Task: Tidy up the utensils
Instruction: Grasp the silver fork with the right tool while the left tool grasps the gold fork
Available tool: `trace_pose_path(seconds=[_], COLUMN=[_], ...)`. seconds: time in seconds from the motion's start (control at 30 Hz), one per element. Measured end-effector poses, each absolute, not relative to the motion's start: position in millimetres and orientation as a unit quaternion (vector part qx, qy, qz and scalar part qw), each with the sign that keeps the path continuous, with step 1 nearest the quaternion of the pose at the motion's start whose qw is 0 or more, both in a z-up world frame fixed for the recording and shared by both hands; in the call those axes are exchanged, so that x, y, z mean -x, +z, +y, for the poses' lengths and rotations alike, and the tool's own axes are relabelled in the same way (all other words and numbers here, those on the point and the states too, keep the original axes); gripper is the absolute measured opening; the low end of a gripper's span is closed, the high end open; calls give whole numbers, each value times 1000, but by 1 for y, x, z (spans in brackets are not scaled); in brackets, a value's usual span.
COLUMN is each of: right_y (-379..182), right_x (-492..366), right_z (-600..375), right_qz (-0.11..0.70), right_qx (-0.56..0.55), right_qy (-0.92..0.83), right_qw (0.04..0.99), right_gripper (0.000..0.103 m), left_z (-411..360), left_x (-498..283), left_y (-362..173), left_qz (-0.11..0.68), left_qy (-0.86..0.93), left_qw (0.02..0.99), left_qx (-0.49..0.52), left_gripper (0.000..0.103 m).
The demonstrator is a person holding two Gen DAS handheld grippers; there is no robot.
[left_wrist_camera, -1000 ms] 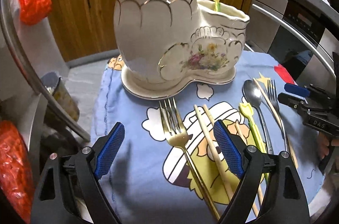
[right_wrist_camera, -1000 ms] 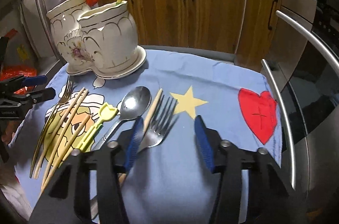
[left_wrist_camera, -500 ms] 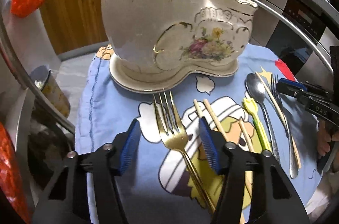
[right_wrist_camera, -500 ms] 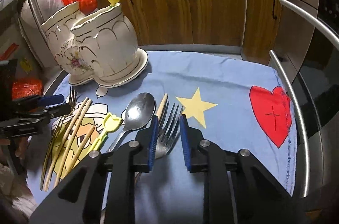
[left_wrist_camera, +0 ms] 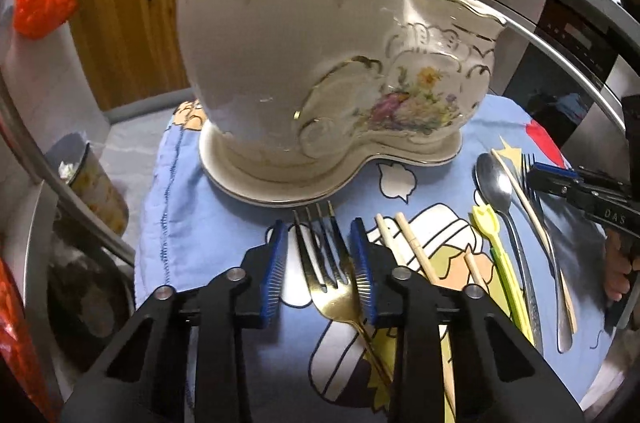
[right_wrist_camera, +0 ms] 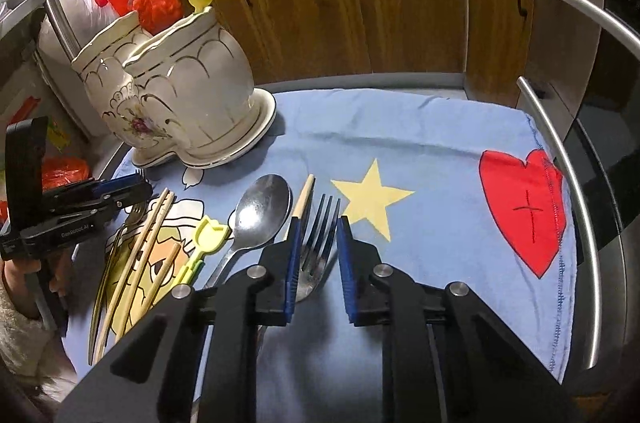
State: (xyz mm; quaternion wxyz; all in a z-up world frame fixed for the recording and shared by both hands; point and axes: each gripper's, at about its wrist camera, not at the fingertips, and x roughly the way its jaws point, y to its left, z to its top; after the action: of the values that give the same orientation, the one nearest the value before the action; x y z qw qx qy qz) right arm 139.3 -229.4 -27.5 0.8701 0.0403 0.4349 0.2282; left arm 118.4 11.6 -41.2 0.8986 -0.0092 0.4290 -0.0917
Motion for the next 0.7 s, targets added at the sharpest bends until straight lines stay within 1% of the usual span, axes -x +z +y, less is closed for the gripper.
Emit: trace_pose_path(seconds=[0.1, 0.17, 0.23, 0.33, 0.37, 0.47, 0.5, 0.57, 0.7], right_y=[-30, -33, -35, -35, -35, -32, -32, -29, -27], right_x=[-143, -146, -148, -148, -148, -147, -147, -144, -142], right_z=[-231, -232, -232, -232, -232, -233, -233, -232, -233], right_qz=[442, 452, 457, 459, 459, 457, 456, 451, 447], right_qx=[-52, -63, -71, -75, -76, -76, -75, -71, -70], right_qy=[233, 238, 240, 241, 240, 240, 239, 239, 237], right_qw=[864, 857, 853, 852, 852, 853, 854, 857, 859], right_gripper=[17, 17, 17, 17, 16, 9, 6, 3, 3], left_z=[10, 12, 13, 14, 14, 16, 16, 15, 13], left_x=[-121, -123, -124, -125, -125, -124, -123, -122, -117], left_y=[-41, -42, -42, -41, -41, -41, -40, -40, -40], left_qz=[429, 430, 430, 430, 429, 429, 428, 427, 426], left_qy=[-100, -102, -100, -101, -100, -99, -99, -98, -99], left_qw=[897, 897, 897, 897, 897, 898, 898, 899, 899], left_qx=[13, 18, 18, 22, 22, 20, 20, 18, 7], left_gripper=[33, 31, 25, 24, 24, 23, 23, 22, 21])
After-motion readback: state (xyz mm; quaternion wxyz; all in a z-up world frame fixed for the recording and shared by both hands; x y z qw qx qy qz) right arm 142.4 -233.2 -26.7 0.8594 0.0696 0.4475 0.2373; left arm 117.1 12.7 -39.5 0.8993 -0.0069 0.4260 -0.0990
